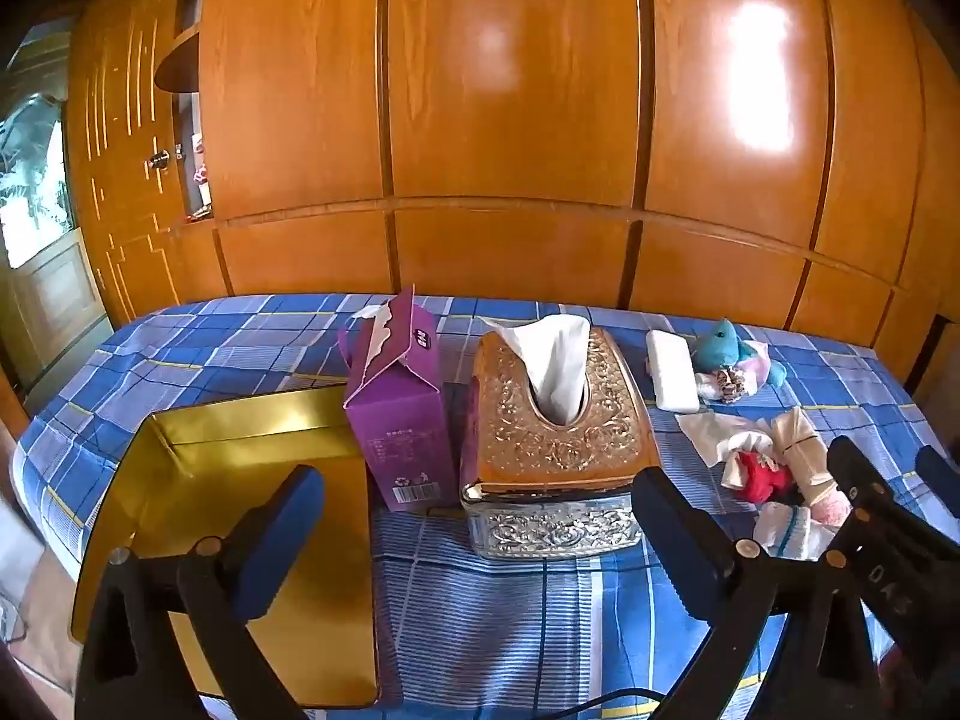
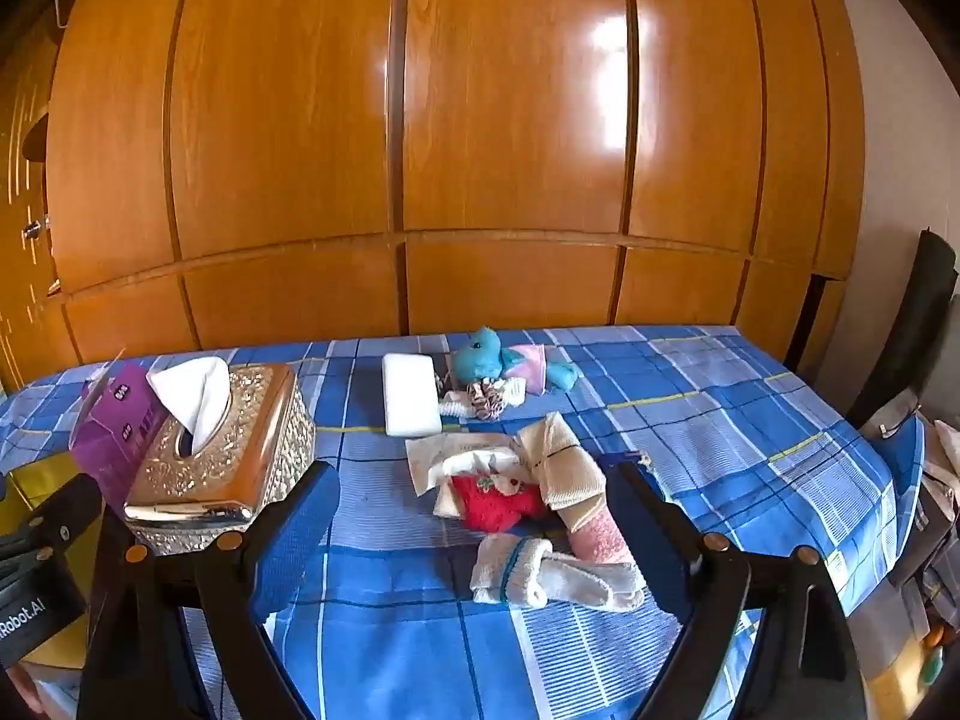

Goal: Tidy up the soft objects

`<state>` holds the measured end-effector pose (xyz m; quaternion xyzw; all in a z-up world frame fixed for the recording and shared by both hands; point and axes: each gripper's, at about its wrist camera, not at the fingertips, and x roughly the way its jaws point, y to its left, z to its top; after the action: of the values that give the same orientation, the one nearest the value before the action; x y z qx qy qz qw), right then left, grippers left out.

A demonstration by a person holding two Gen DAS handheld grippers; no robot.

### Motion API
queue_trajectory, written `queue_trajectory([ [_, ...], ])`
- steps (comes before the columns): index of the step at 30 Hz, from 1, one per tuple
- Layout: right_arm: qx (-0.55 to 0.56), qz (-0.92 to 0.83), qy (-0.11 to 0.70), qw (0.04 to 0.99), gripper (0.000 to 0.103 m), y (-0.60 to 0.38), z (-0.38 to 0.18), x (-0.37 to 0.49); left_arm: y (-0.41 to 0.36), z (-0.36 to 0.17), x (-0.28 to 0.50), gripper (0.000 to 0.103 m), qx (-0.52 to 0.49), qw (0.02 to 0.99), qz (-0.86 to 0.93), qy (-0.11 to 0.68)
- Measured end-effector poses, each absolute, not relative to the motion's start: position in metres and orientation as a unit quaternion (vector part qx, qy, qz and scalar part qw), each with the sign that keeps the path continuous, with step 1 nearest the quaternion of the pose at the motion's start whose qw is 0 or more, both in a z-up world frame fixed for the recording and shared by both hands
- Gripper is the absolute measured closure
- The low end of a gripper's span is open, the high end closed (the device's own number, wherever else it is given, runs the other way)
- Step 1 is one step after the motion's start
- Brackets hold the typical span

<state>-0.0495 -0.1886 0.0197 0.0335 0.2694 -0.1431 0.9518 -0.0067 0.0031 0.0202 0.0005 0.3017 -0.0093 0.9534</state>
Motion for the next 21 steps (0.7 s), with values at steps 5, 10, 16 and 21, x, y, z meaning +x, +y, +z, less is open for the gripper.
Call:
queue_trajectory([
  [5, 0.034, -0.138, 0.28, 0.95, 0.011, -0.1858, 0.0148, -0.0474, 0.0033, 0.0198, -0.0073, 0.001, 0.003, 0.952, -0.009, 0.305],
  [10, 0.033, -0.131, 0.284, 0.949, 0.011, -0.1846, 0.0141, -0.0471, 0.0035, 0.0192, -0.01, 0.0, 0.008, 0.952, -0.009, 0.306],
  [16, 0.033, -0.128, 0.289, 0.948, 0.011, -0.1839, 0.0128, -0.0455, 0.0041, 0.0176, -0.0097, 0.001, 0.012, 0.95, -0.008, 0.311],
  [21, 0.034, -0.127, 0.291, 0.948, 0.011, -0.1837, 0.0119, -0.0454, 0.0057, 0.0173, -0.0106, 0.0, 0.011, 0.95, -0.008, 0.313],
])
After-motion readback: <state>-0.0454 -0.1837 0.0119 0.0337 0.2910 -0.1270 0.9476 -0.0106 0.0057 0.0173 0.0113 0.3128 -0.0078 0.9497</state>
